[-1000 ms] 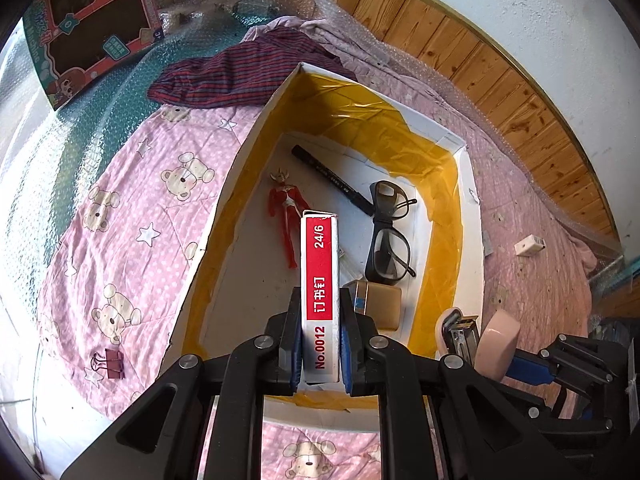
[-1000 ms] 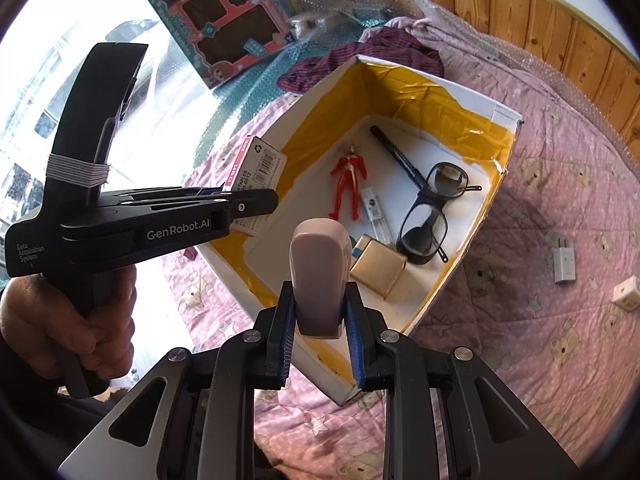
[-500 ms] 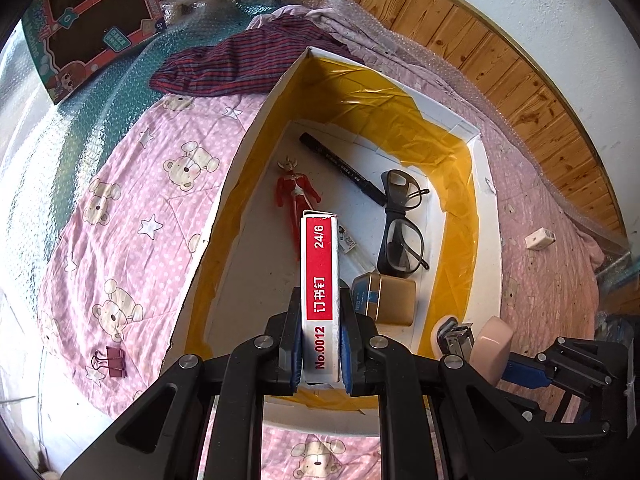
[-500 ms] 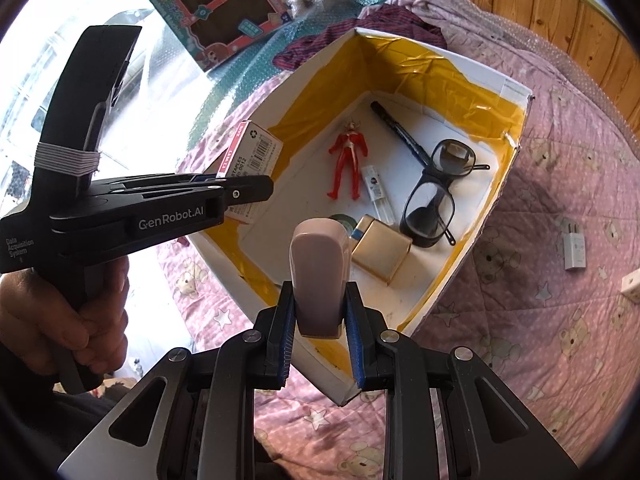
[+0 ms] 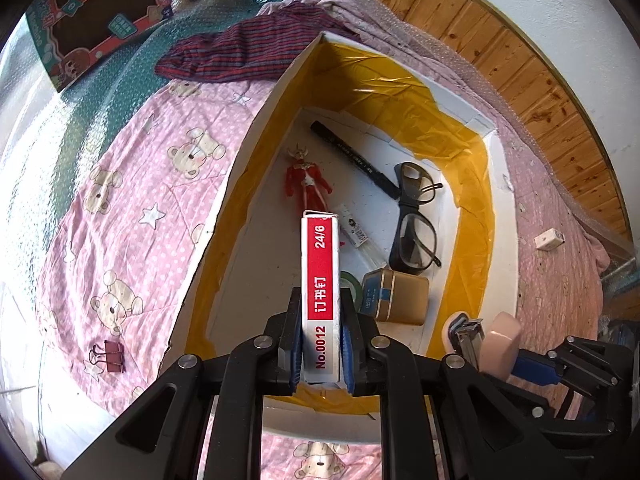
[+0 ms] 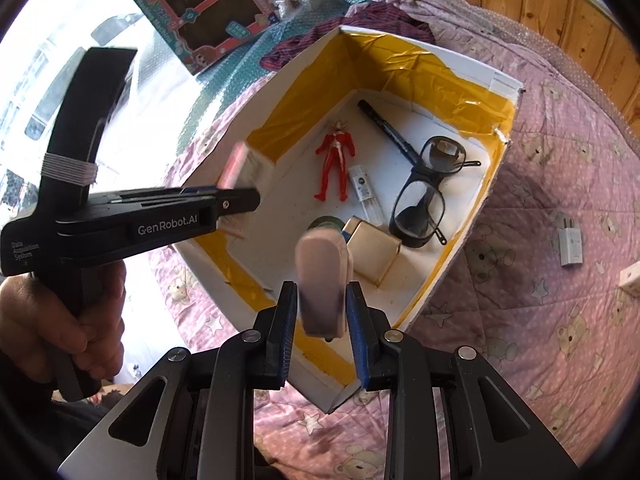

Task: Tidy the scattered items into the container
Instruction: 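Open the left tool dropping the staples box while the right tool releases the stapler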

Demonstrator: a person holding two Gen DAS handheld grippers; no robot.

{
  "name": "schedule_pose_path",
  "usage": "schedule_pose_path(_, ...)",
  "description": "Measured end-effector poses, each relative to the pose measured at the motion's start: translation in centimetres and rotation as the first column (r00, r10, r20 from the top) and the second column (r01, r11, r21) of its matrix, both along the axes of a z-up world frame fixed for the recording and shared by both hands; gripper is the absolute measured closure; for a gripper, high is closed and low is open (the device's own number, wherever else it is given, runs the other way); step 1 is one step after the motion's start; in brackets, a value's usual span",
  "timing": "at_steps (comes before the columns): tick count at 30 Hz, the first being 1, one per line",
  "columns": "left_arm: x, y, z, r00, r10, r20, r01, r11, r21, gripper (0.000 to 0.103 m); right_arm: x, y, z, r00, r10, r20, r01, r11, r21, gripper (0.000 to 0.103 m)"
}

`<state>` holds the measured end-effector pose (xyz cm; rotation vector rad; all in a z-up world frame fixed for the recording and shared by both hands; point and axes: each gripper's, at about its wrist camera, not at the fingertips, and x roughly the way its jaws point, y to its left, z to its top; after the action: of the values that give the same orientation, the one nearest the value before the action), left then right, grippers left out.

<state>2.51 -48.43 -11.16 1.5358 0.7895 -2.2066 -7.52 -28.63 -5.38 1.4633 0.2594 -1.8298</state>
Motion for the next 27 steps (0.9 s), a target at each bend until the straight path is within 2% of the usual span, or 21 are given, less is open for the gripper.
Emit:
schedule_pose_path(2, 0.3, -0.6, -0.4, 0.999, 0.039, 0.023, -0.039, 0.999, 0.007, 0.058, -0.3, 0.4, 0.1, 1.0, -0.015, 0.007, 0.015, 1.0, -0.01, 0.075)
schedule_pose_path(3, 0.5, -1.0, -0.4, 0.998, 0.055, 0.02, -0.055, 0.998, 0.014, 0.057, -0.4, 0.7, 0.2, 1.0, -0.023, 0.007, 0.023, 1.0, -0.013, 0.075)
schedule_pose_path(13, 1.2, -2.9, 1.5, 0.994, 0.106, -0.034, -0.105, 0.994, 0.009, 0.057, -0.2, 4.0, 0.4, 0.994, -0.098, 0.039, 0.1, 0.995, -0.031, 0.075)
schedule_pose_path(27, -0.8, 1.5, 4.1, 0.998, -0.017, -0.06, 0.016, 1.0, -0.021, 0.057, 1.4, 8.2, 1.9, 0.98, -0.198, 0.026, 0.199, 0.975, -0.097, 0.075)
